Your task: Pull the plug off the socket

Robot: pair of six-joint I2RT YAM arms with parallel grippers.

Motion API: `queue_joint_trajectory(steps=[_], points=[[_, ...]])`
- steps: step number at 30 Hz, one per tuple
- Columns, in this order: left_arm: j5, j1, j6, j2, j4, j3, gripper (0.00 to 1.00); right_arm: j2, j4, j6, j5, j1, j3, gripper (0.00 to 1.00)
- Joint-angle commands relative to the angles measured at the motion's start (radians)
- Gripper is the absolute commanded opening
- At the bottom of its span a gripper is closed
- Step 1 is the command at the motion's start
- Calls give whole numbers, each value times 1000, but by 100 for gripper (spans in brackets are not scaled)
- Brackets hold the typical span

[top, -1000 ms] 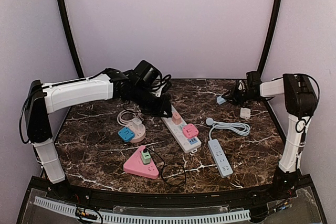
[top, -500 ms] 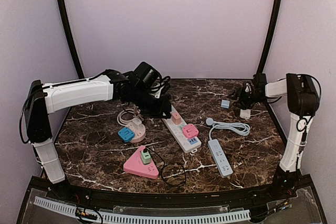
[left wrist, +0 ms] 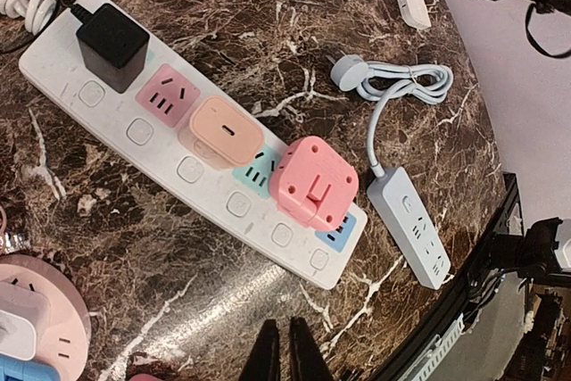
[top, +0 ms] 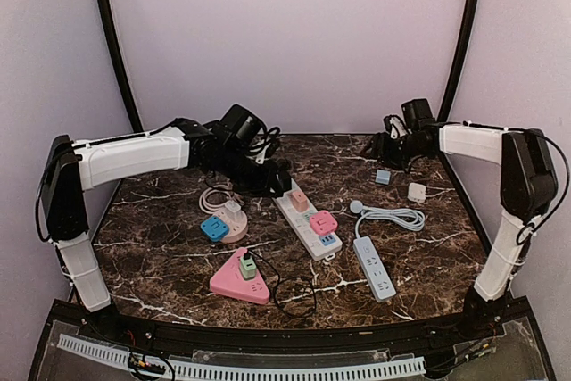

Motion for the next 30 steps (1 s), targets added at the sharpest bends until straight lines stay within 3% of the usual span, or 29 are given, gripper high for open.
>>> queue_joint_trajectory(steps=[1, 10, 16, 30], points=[[18, 23, -11, -40, 37, -34, 5, -51, -82, -54, 85, 114, -6, 65], [39, 30, -26, -17, 94, -56, 5, -109, -65, -41, -14, 284, -132, 65], [86, 29, -56, 15, 149, -82, 5, -86, -27, -19, -26, 363, -198, 71], [149, 29, -75, 91, 207, -110, 5, 24, 15, -11, -29, 424, -192, 78]])
